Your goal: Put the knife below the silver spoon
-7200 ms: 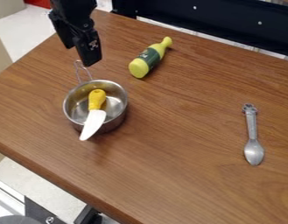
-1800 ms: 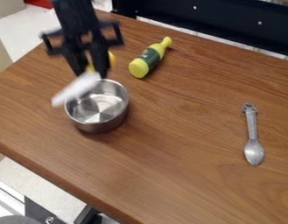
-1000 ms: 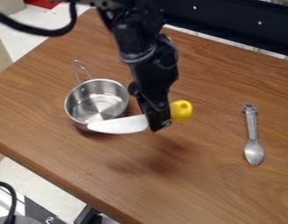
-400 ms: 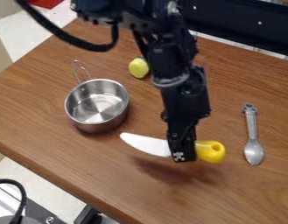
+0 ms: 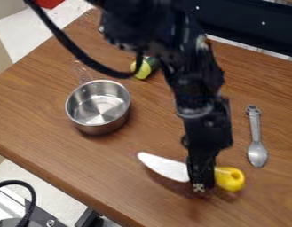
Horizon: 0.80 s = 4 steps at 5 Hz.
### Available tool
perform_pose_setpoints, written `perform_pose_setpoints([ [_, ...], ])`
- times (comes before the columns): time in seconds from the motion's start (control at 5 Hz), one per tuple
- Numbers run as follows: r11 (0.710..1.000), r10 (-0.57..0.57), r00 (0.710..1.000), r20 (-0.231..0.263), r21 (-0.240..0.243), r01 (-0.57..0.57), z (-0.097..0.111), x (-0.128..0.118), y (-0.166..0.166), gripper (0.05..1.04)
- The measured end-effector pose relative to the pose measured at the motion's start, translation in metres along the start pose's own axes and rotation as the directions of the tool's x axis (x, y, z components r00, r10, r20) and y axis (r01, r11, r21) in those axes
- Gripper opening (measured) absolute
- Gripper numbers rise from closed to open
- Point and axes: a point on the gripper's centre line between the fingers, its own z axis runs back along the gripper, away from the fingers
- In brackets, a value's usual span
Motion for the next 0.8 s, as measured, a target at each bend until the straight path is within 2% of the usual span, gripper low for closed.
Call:
perform_pose_setpoints([
  [0.2, 1.000, 0.011, 1.000, -0.013, 0.014, -0.011, -0.0120, 0.0019, -0.0002, 0.314],
  [0.4, 0.999, 0.006, 1.000, -0.014, 0.038, -0.005, -0.0137, 0.0040, 0.0048, 0.381],
  [0.8, 0.999, 0.047, 0.999, -0.010, -0.003, -0.047, -0.0088, -0.0008, 0.0080, 0.939],
])
